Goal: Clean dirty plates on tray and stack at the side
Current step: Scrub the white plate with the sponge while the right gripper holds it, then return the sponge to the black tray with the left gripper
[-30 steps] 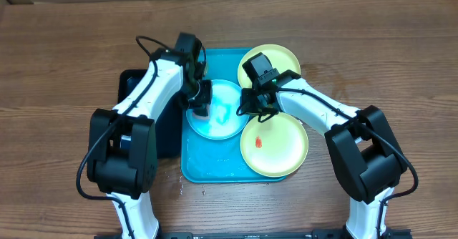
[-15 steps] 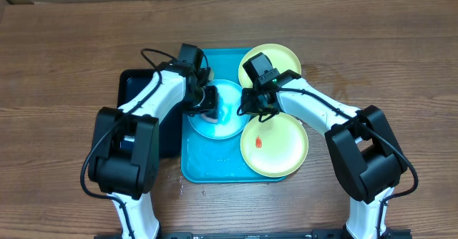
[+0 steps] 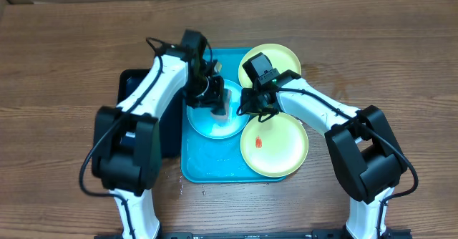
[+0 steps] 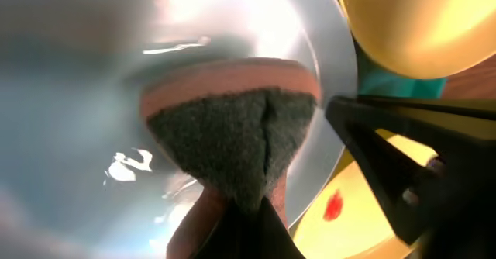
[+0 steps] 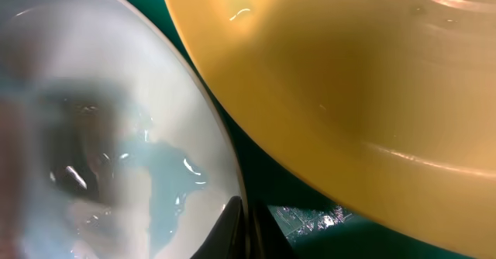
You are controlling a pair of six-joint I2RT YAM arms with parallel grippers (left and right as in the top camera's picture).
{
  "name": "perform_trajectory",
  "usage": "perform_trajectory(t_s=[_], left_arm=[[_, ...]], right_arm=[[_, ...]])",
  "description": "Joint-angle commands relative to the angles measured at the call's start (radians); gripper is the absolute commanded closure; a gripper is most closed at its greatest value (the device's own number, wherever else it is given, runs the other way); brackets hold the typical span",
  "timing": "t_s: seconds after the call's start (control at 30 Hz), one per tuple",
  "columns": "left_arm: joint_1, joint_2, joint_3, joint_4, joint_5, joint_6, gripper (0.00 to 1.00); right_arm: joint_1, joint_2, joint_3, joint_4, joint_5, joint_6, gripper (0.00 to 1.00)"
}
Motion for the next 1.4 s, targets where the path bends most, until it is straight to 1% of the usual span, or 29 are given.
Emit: perform_trajectory(t_s=[0.0, 0.13, 0.27, 0.37, 0.5, 0.57, 0.67, 0.77, 0.87, 0.97, 1.1, 1.23, 1.3, 1.37], left_arm=[[-0.007, -0.082, 0.039, -0.049, -0.190, 0.003, 0.96], [-0.007, -0.068, 0.013, -0.066, -0.246, -0.004, 0.96], [-0.007, -0.040, -0.048, -0.010, -0.284, -0.012, 0.96], [-0.007, -0.007, -0.093, 0.034, -0.330, -0.042, 0.96], [-0.007, 0.028, -0.146, 0.091, -0.319, -0.056, 0.96], [-0.007, 0.043, -0.162, 0.110, -0.269, -0.054, 0.96], [-0.007, 0.064, -0.174, 0.140, -0.132, -0.016, 0.96], [-0.007, 0.078, -0.175, 0.172, 0.069, 0.048, 0.96], [-0.007, 0.077, -0.170, 0.198, 0.220, 0.058, 0.96], [-0.001, 0.074, -0.151, 0.207, 0.293, 0.057, 0.96], [0.027, 0.033, -0.102, 0.161, 0.291, 0.059, 0.96], [0.080, -0.066, -0.045, 0.080, 0.273, 0.091, 0.96], [0.115, -0.135, -0.027, 0.032, 0.212, 0.095, 0.96], [0.150, -0.208, -0.021, -0.033, 0.083, 0.094, 0.96]], right_arm=[[0.007, 0.010, -0.017, 0.003, -0.008, 0.002, 0.96], [0.007, 0.010, -0.017, 0.003, -0.008, 0.002, 0.96], [0.007, 0.010, -0.017, 0.003, -0.008, 0.002, 0.96], [0.007, 0.010, -0.017, 0.002, -0.007, 0.001, 0.96], [0.007, 0.010, -0.017, 0.003, -0.008, 0.001, 0.96], [0.007, 0.010, -0.017, 0.004, -0.008, 0.001, 0.96], [0.007, 0.010, -0.017, 0.004, -0.008, 0.002, 0.96], [0.007, 0.010, -0.017, 0.003, -0.008, 0.002, 0.96], [0.007, 0.010, -0.017, 0.003, -0.008, 0.001, 0.96], [0.007, 0.010, -0.017, 0.001, -0.008, 0.001, 0.96], [0.007, 0.010, -0.017, 0.000, -0.007, 0.001, 0.96], [0.007, 0.010, -0.017, 0.000, -0.007, 0.001, 0.96], [0.007, 0.010, -0.017, 0.000, -0.008, 0.001, 0.96], [0.007, 0.010, -0.017, -0.001, -0.008, 0.001, 0.96]])
